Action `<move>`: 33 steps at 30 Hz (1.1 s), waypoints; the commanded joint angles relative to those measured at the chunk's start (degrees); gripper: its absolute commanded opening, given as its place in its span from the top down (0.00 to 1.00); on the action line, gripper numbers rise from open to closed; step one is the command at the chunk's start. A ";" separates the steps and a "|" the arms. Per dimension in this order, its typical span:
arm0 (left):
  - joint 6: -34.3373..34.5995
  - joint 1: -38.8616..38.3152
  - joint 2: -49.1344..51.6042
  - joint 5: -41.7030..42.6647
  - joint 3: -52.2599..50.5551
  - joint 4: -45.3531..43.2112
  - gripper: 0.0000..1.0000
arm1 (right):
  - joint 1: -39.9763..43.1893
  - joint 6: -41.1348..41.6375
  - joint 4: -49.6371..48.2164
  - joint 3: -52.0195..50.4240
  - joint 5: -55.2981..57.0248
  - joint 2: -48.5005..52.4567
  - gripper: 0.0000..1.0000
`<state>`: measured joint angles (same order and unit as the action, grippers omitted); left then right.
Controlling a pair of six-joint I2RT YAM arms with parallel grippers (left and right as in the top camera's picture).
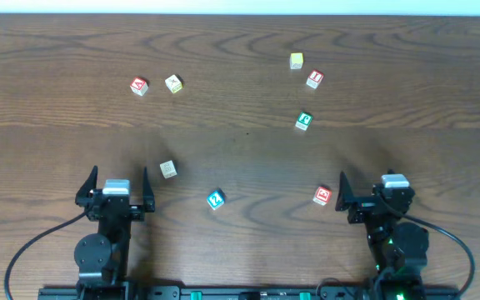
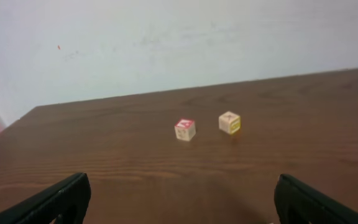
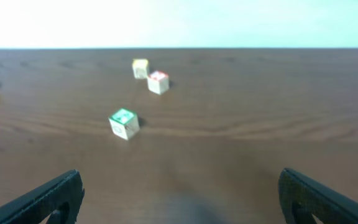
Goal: Spell out Ai2
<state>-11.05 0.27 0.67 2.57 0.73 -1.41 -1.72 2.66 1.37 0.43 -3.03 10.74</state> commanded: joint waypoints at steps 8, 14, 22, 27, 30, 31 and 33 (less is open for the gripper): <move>5.01 0.09 -0.42 6.29 11.43 -1.14 0.04 | 0.20 3.21 -5.18 8.63 -5.42 -0.24 0.01; 3.32 0.09 1.33 6.84 28.48 6.01 0.05 | 0.20 0.04 0.22 22.38 -5.49 -0.22 0.01; 3.34 0.09 11.69 13.84 54.38 17.81 0.05 | 0.20 -2.78 15.04 43.50 -5.35 -0.22 0.01; 3.37 0.09 19.54 13.25 73.40 29.33 0.05 | 0.22 -2.75 20.90 55.17 -1.03 1.18 0.01; 3.54 0.15 27.41 7.41 87.10 40.19 0.04 | 0.24 -2.95 25.53 63.19 -0.26 7.72 0.01; 3.52 0.13 29.97 6.03 90.42 42.97 0.05 | 0.24 -2.95 26.84 65.05 -0.52 9.97 0.01; 3.30 0.13 36.65 4.24 97.83 48.74 0.05 | 0.24 -2.95 30.75 70.71 -2.12 17.46 0.01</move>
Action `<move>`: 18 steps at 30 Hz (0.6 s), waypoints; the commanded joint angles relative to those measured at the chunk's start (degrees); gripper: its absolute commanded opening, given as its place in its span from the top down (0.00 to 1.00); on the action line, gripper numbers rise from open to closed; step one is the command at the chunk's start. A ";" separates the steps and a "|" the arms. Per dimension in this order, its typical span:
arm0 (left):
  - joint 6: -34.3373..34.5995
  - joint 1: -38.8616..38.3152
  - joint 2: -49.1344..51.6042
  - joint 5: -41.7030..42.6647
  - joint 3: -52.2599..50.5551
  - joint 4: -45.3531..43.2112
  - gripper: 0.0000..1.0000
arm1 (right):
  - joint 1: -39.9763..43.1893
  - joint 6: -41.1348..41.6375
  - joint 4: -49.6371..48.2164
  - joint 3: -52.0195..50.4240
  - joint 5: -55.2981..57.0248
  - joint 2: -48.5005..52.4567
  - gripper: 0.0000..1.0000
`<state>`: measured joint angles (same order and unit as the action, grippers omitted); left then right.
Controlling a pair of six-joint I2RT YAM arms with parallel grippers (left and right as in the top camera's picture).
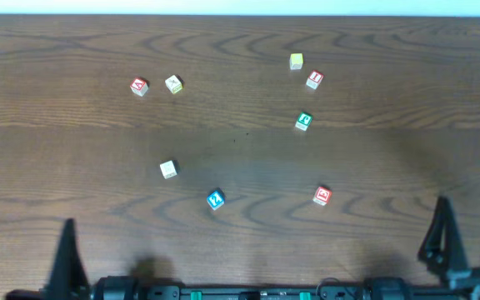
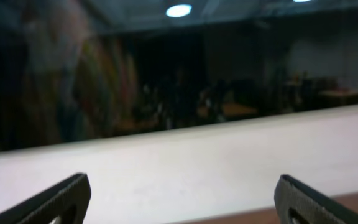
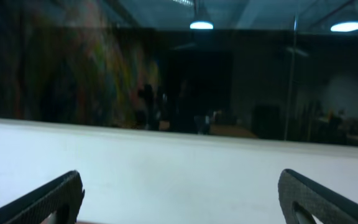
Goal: Spell out Ai2
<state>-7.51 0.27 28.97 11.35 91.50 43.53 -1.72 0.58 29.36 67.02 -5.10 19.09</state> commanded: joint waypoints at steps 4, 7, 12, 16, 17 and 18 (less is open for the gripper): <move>-1.31 0.13 21.97 -4.55 19.69 12.92 0.05 | 0.24 -0.85 12.22 17.66 -4.59 26.88 0.01; -0.76 0.13 32.70 -7.39 27.91 20.65 0.05 | 0.24 -0.70 23.63 29.49 -4.35 40.24 0.01; 5.01 0.13 48.35 -14.43 34.25 33.94 0.05 | 0.15 2.36 40.39 42.03 -5.11 57.72 0.01; 4.98 0.11 58.45 -11.19 34.25 38.73 0.05 | 0.13 2.38 42.93 42.32 -10.05 66.49 0.01; 5.01 0.11 60.98 -9.97 34.23 39.28 0.05 | 0.13 2.36 44.24 42.32 -11.08 68.57 0.01; 4.98 0.09 63.14 -8.68 34.23 39.78 0.05 | 0.13 2.36 45.03 42.32 -11.63 70.36 0.01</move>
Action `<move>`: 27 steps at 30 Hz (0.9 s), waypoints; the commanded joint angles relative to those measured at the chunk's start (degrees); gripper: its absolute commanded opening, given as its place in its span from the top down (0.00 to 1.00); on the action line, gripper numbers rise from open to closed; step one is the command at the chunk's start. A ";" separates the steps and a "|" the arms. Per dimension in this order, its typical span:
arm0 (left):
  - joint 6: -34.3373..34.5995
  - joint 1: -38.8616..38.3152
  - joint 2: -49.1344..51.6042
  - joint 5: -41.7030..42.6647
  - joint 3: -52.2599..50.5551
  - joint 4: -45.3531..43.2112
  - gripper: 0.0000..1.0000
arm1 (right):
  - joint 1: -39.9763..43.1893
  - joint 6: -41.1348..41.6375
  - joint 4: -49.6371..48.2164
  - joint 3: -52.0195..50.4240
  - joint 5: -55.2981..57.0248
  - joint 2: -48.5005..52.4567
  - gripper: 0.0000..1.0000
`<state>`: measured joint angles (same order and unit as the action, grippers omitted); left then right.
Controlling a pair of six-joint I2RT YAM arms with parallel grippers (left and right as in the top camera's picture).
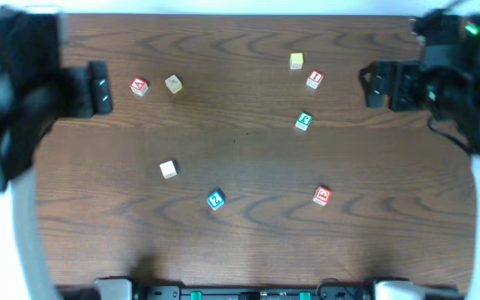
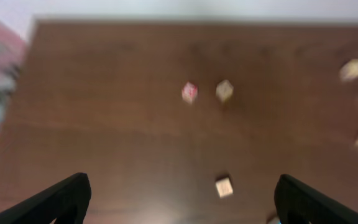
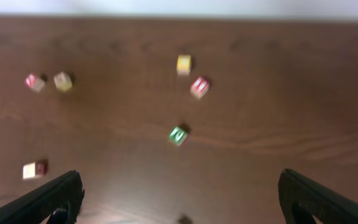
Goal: Spell out Ai2
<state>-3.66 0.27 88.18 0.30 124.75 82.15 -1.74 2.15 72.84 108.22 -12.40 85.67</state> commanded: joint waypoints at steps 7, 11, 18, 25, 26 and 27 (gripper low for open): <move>1.14 0.09 19.45 7.28 0.98 0.13 0.05 | 0.13 1.25 3.19 0.76 -7.54 17.29 0.01; 1.64 0.09 27.45 7.17 0.98 -3.78 0.05 | -0.92 4.15 2.23 0.76 -2.54 25.14 0.01; 24.96 0.90 37.64 4.85 0.98 -10.32 0.05 | -3.78 8.52 -0.04 0.76 3.48 34.23 0.01; 48.00 1.16 43.19 5.14 0.98 -22.08 0.05 | -6.64 9.86 -0.15 0.74 3.43 37.24 0.01; 52.11 1.29 43.54 5.07 0.98 -22.69 0.05 | -7.02 9.84 -0.17 0.74 3.43 37.24 0.01; 56.08 1.38 43.93 4.70 0.98 -22.88 0.05 | -7.41 9.84 -0.20 0.74 3.45 37.24 0.01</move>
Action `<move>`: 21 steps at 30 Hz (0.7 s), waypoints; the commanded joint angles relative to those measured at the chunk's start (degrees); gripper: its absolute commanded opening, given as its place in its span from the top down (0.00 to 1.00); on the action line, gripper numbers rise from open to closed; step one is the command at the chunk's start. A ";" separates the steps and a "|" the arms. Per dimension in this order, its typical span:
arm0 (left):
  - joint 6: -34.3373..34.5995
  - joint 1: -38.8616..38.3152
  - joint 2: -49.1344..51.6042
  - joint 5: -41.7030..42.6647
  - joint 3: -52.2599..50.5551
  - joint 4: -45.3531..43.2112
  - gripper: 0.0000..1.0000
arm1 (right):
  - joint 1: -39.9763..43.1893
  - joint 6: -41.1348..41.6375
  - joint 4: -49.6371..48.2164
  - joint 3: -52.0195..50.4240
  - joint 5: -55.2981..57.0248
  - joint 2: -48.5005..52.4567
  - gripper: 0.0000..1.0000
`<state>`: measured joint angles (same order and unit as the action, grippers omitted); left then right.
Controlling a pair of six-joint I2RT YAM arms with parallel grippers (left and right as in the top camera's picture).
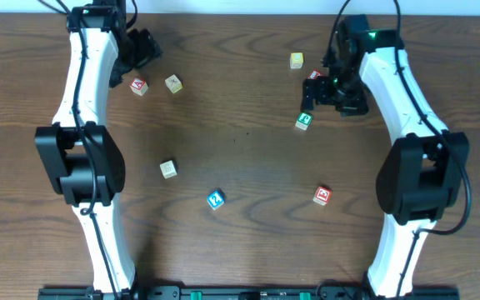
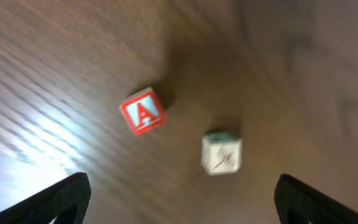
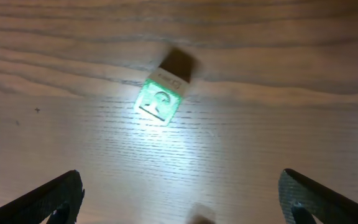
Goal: Spell out Ai2
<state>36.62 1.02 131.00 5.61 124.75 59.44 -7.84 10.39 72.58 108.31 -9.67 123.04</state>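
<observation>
The red block with a white A (image 2: 143, 111) lies at the back left, also seen from overhead as the red A block (image 1: 138, 86). My left gripper (image 2: 179, 208) hangs open above it and a cream block (image 2: 222, 153). The blue block marked 2 (image 1: 215, 199) sits at front centre. A red block (image 1: 312, 76) at the back right is partly covered by my right gripper (image 1: 333, 87). In its wrist view the right gripper (image 3: 179, 202) is open above a green block (image 3: 161, 99).
Loose blocks are scattered on the brown wooden table (image 1: 240, 158): a yellow one (image 1: 296, 60) at the back, a cream one (image 1: 167, 169) left of centre, and a red one (image 1: 322, 196) at the front right. Both arms reach over the table's sides.
Both grippers were high above the table with most blocks in their views. Now the left is low over the red A block and the right low over the green block.
Both arms were folded at the front edge, grippers open, looking across the table. Then the wrist cameras faced the room beyond it. Later they looked down from high up. Now each open gripper is low at the back; no block has moved.
</observation>
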 commanded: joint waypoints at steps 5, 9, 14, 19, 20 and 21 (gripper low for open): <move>26.75 0.74 3.63 -1.97 0.98 0.37 0.05 | -2.82 1.60 -0.15 0.63 1.62 -0.13 0.01; 30.86 0.74 5.38 -2.67 0.98 0.20 0.05 | -3.80 1.57 -0.13 0.63 3.39 -0.13 0.01; 31.58 0.90 8.37 -4.92 0.98 -0.28 0.05 | -4.57 1.57 -0.04 0.63 3.89 -0.13 0.01; 31.52 1.31 10.97 -4.09 0.98 -1.03 0.05 | -4.74 1.55 -0.11 0.63 4.02 -0.13 0.01; 31.52 1.36 11.15 -4.22 0.98 -1.33 0.05 | -4.72 1.55 -0.07 0.63 4.20 -0.13 0.01; 31.52 1.40 11.19 -4.55 0.98 -1.73 0.04 | -4.74 1.55 0.04 0.63 4.59 -0.13 0.01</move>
<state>67.13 1.83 141.21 2.66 124.75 58.08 -11.73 11.16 72.55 108.31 -6.33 123.04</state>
